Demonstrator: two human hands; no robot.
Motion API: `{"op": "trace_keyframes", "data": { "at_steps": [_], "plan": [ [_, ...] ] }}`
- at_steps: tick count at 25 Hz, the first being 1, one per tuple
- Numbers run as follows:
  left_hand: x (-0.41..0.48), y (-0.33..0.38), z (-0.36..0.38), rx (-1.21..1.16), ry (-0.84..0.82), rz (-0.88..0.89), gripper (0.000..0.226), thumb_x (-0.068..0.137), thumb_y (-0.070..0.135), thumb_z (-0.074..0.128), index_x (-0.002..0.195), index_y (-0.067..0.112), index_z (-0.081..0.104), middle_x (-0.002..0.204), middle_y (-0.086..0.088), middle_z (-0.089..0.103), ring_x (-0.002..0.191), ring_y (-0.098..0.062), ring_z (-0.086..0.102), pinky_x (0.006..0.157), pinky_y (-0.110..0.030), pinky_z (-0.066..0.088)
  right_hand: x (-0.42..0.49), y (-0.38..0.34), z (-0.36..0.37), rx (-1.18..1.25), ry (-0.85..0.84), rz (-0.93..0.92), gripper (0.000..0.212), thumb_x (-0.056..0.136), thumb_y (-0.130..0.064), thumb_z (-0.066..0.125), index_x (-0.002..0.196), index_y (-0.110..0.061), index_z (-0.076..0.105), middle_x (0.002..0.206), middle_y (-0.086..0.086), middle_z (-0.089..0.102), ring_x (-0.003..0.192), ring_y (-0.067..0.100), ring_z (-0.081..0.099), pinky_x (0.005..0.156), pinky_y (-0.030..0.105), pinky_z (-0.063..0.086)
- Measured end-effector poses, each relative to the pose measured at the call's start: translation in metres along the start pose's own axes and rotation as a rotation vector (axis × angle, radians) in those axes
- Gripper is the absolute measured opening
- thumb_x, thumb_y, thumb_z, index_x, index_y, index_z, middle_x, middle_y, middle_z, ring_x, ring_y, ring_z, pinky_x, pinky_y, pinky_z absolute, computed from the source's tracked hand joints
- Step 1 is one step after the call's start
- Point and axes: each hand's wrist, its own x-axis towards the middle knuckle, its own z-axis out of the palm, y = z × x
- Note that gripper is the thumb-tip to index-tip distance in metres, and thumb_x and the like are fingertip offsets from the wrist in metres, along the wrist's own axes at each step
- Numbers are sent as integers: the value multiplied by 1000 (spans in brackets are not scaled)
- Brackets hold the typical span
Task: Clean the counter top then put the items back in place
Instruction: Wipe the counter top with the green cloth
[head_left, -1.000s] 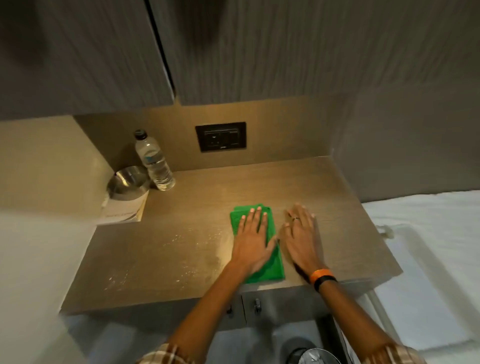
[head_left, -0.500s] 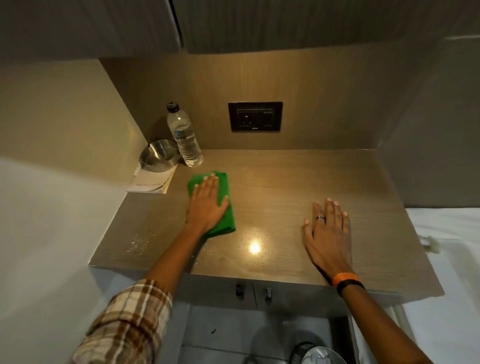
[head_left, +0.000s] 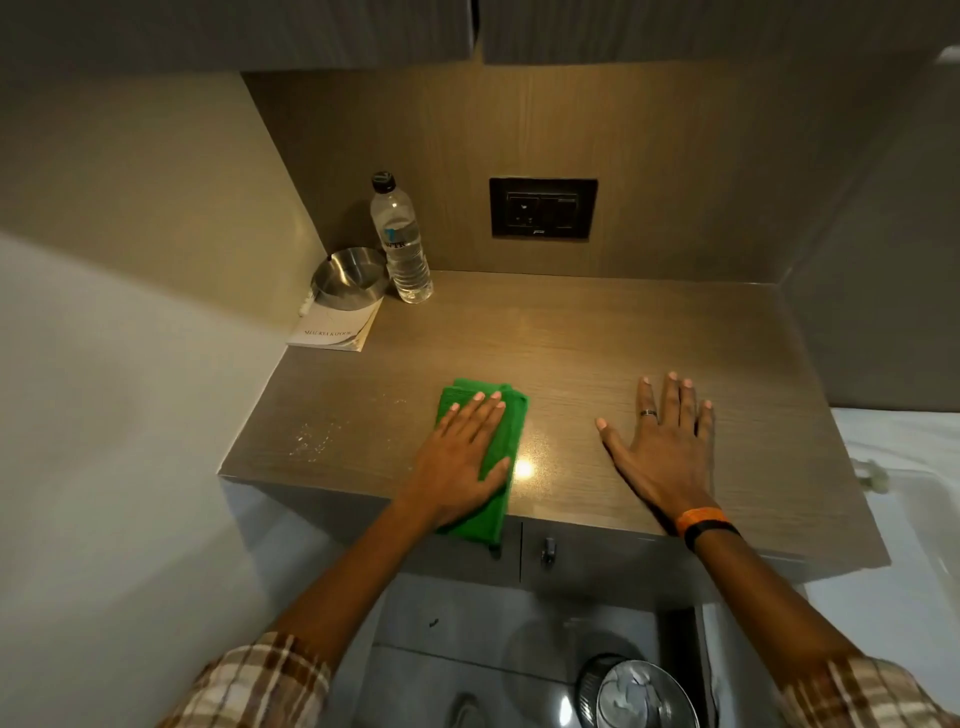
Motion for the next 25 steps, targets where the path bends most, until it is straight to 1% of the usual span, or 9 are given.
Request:
{"op": "trace_keyframes", "data": {
  "at_steps": [3, 6, 9, 11, 14, 16, 19, 22, 25],
  "plan": [
    [6, -42, -8, 1, 36, -198, 76, 97, 59, 23, 157, 15, 4, 165, -3, 4, 152, -16, -3, 124, -47, 7, 0, -1, -3, -1, -24, -7, 93, 88, -81, 13, 158, -19, 14, 166, 18, 5, 154, 32, 0, 124, 55, 4],
    [17, -54, -12, 11, 95, -364, 78, 96, 57, 19, 156, 9, 8, 165, -9, 10, 152, -22, 4, 124, -46, 6, -8, -18, -3, 19, -13, -61, 86, 92, -77, 15, 157, -21, 19, 166, 16, 7, 154, 29, 1, 124, 53, 2],
    [14, -58, -12, -60, 64, -297, 75, 97, 55, 17, 156, 9, 11, 164, -8, 11, 152, -21, 3, 124, -43, 2, -18, -98, 2, 335, -6, -219, 66, 98, -58, 27, 152, -19, 34, 166, 11, 15, 154, 24, 9, 126, 47, 9],
    [6, -76, -23, -190, 57, -227, 69, 99, 51, 19, 155, 11, 18, 163, -6, 18, 152, -18, 10, 124, -38, 5, -16, -169, 6, 487, -34, -327, 56, 100, -42, 35, 149, -15, 39, 165, 9, 21, 153, 23, 14, 126, 45, 13],
    [-21, -127, -48, -194, 199, -215, 59, 100, 42, 25, 150, 11, 35, 157, -9, 36, 147, -21, 28, 123, -39, 17, -12, -248, 23, 357, -133, -371, 59, 104, -40, 31, 155, -12, 26, 166, 11, 14, 154, 25, 7, 126, 43, 5],
    [-39, -172, -60, -114, 265, -272, 54, 101, 36, 32, 148, 10, 37, 155, -12, 38, 145, -26, 31, 121, -44, 21, -11, -267, 36, 192, -95, -318, 65, 101, -44, 22, 157, -11, 18, 166, 13, 8, 154, 29, 4, 125, 48, 6],
    [-44, -231, -69, -152, 231, -347, 57, 103, 38, 28, 150, 7, 32, 157, -15, 33, 146, -28, 27, 121, -43, 20, 21, -277, 45, 105, -72, -273, 68, 97, -47, 18, 157, -13, 17, 166, 12, 10, 154, 29, 7, 124, 52, 10],
    [-31, -252, -58, -99, 164, -243, 66, 100, 44, 14, 152, 5, 26, 160, -14, 26, 149, -28, 20, 123, -44, 18, 77, -282, 39, 99, -132, -187, 66, 99, -47, 21, 158, -16, 14, 167, 10, 6, 154, 29, 4, 125, 51, 8],
    [-27, -256, -48, -91, 117, -249, 67, 100, 43, 8, 155, 6, 18, 164, -11, 13, 152, -28, 8, 124, -44, 13, 76, -281, 34, 70, -156, -275, 61, 102, -46, 23, 158, -23, 11, 167, 8, 3, 154, 28, -2, 125, 49, 3]
  ]
}}
